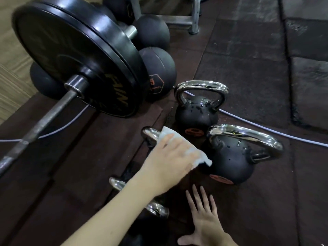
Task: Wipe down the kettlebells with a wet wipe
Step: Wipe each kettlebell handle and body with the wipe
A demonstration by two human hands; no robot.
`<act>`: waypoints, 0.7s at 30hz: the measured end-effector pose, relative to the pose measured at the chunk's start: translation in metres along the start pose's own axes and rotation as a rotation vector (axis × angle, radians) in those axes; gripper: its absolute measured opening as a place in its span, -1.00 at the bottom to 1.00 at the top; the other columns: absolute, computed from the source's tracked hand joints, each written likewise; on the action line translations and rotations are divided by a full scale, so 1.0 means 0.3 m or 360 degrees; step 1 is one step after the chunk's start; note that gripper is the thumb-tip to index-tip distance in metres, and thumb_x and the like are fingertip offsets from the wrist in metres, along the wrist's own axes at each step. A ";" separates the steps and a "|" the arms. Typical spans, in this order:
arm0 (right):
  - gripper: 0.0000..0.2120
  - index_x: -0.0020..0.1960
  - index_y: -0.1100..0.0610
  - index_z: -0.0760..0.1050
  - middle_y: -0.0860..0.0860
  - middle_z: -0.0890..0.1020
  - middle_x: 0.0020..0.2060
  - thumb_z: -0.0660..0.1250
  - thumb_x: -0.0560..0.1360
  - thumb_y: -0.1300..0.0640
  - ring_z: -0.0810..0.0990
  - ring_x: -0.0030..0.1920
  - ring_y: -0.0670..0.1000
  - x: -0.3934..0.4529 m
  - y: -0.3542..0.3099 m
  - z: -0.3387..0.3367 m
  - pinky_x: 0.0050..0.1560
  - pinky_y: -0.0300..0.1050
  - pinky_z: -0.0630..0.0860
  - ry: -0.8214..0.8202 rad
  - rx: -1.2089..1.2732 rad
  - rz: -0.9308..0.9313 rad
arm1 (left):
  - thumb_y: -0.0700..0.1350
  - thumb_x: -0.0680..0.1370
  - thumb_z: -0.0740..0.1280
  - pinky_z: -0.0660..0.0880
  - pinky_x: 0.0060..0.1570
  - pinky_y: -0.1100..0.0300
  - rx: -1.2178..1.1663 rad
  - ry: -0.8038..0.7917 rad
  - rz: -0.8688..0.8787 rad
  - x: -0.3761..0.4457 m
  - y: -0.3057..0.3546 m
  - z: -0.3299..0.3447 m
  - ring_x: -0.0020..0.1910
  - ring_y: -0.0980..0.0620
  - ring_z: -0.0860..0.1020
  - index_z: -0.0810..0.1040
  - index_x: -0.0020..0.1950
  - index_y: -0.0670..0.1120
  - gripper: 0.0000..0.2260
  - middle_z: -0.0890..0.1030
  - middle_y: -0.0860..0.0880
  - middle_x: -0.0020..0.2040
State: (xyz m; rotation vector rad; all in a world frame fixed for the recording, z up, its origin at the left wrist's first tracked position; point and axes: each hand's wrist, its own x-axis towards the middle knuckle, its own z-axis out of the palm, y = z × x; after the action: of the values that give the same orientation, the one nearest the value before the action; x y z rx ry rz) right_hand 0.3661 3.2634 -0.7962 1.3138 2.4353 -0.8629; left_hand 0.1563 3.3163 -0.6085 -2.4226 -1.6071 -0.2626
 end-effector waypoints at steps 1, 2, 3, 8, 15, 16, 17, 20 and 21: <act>0.53 0.54 0.10 0.37 0.10 0.38 0.55 0.14 -0.26 -0.75 0.01 0.65 0.12 0.002 -0.001 -0.001 0.53 0.15 -0.06 -0.0010 0.0008 0.0012 | 0.00 0.66 0.25 0.44 0.33 -0.16 -0.0082 0.0059 -0.0129 0.003 -0.033 -0.017 0.12 -0.19 0.59 0.63 0.15 -0.01 -0.80 0.64 -0.05 0.08; 0.55 0.54 0.10 0.35 0.10 0.39 0.54 0.13 -0.27 -0.76 0.08 0.63 0.13 0.001 -0.002 -0.002 0.53 0.15 -0.06 -0.0014 0.0019 0.0022 | -0.01 0.68 0.23 0.45 0.27 -0.13 -0.0146 0.0070 -0.0282 -0.007 -0.085 -0.004 0.08 -0.18 0.57 0.61 0.11 -0.04 -0.80 0.63 -0.05 0.05; 0.56 0.54 0.10 0.34 0.10 0.40 0.54 0.12 -0.27 -0.77 0.16 0.60 0.15 -0.001 -0.004 -0.003 0.53 0.15 -0.05 -0.0016 0.0023 0.0022 | 0.01 0.69 0.19 0.45 0.21 -0.10 -0.0234 0.0030 -0.0484 -0.016 -0.133 0.000 0.06 -0.15 0.56 0.59 0.07 -0.05 -0.78 0.61 -0.03 0.02; 0.54 0.58 0.10 0.34 0.13 0.30 0.60 0.09 -0.19 -0.79 0.17 0.59 0.20 -0.015 0.000 0.003 0.52 0.23 -0.02 -0.0026 -0.0069 0.0001 | 0.13 0.67 0.15 0.53 0.06 0.04 -0.1918 0.0012 -0.2141 0.002 -0.221 -0.040 0.02 0.00 0.62 0.64 0.10 -0.09 -0.62 0.66 0.02 0.02; 0.56 0.59 0.10 0.33 0.13 0.30 0.61 0.10 -0.22 -0.78 0.19 0.59 0.22 -0.012 0.001 0.004 0.44 0.29 0.12 -0.0088 -0.0064 0.0021 | -0.07 0.71 0.08 0.48 0.22 0.06 -0.1270 0.0316 -0.1516 0.005 -0.117 -0.038 0.16 0.01 0.52 0.59 0.27 -0.06 -0.69 0.60 -0.02 0.17; 0.56 0.58 0.11 0.34 0.14 0.31 0.60 0.10 -0.22 -0.78 0.20 0.59 0.22 -0.012 0.000 0.000 0.44 0.29 0.12 -0.0089 -0.0056 0.0018 | -0.12 0.70 0.07 0.45 0.35 -0.04 -0.0951 0.0312 -0.1204 -0.013 -0.089 -0.027 0.29 -0.04 0.47 0.56 0.32 -0.08 -0.67 0.57 -0.07 0.25; 0.55 0.58 0.12 0.35 0.15 0.32 0.59 0.10 -0.22 -0.77 0.20 0.58 0.23 -0.013 0.000 -0.002 0.44 0.29 0.11 -0.0096 -0.0050 0.0013 | -0.14 0.70 0.07 0.38 0.46 -0.16 -0.0683 0.0291 -0.0960 -0.030 -0.055 -0.019 0.42 -0.10 0.38 0.52 0.35 -0.14 -0.68 0.53 -0.13 0.33; 0.55 0.59 0.14 0.33 0.18 0.31 0.59 0.13 -0.20 -0.76 0.17 0.59 0.24 -0.019 0.007 -0.006 0.46 0.30 0.06 -0.0118 -0.0074 0.0014 | -0.12 0.63 0.20 0.29 0.52 -0.27 -0.0220 0.0049 -0.0504 -0.059 0.032 -0.005 0.52 -0.34 0.34 0.48 0.39 -0.16 -0.66 0.51 -0.22 0.39; 0.55 0.61 0.13 0.29 0.18 0.28 0.61 0.15 -0.18 -0.76 0.13 0.61 0.24 -0.020 0.014 -0.005 0.47 0.31 0.04 -0.0117 -0.0087 0.0011 | -0.11 0.60 0.24 0.27 0.52 -0.27 -0.0128 -0.0023 -0.0361 -0.064 0.057 0.003 0.50 -0.37 0.38 0.52 0.40 -0.13 -0.63 0.53 -0.20 0.39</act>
State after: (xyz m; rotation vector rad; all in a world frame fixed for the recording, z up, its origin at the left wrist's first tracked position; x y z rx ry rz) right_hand 0.3729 3.2619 -0.7936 1.2479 2.3794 -0.8221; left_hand 0.1647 3.2931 -0.6161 -2.3021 -1.9145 -0.3545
